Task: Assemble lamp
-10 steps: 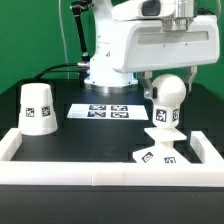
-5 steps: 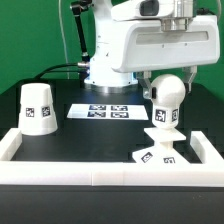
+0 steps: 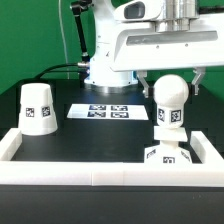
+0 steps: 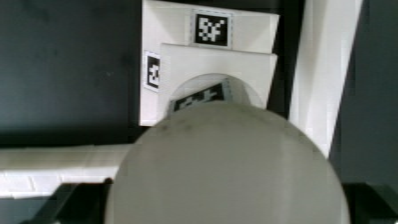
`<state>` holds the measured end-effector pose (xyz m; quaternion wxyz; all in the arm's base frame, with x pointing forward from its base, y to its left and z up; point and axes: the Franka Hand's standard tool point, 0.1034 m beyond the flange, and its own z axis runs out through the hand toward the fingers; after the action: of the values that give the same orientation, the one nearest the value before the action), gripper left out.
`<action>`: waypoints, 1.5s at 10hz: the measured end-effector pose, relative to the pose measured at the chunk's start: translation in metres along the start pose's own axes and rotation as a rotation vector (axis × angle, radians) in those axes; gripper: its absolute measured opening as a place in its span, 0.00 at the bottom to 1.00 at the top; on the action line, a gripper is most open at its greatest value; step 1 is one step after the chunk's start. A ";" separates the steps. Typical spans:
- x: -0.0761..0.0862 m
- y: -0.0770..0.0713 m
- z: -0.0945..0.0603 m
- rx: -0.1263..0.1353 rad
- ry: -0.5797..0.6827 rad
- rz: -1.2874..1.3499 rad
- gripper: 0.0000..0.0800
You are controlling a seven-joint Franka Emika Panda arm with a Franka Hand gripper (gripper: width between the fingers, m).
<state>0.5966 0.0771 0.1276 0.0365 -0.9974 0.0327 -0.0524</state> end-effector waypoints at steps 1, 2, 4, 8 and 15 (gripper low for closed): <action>0.000 -0.002 0.000 0.004 0.000 0.102 0.72; -0.001 -0.004 0.001 0.010 -0.001 0.191 0.72; -0.001 -0.008 0.001 0.013 -0.001 0.346 0.72; -0.004 -0.019 0.002 0.030 -0.011 0.577 0.72; -0.005 -0.021 0.003 0.045 -0.022 0.683 0.85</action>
Offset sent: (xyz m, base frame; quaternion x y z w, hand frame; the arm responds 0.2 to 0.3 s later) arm -0.0053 0.0068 -0.0025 -0.0026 -0.0031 0.2203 0.9754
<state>0.5936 0.0988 0.1256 0.0744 -0.9284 0.3631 -0.0270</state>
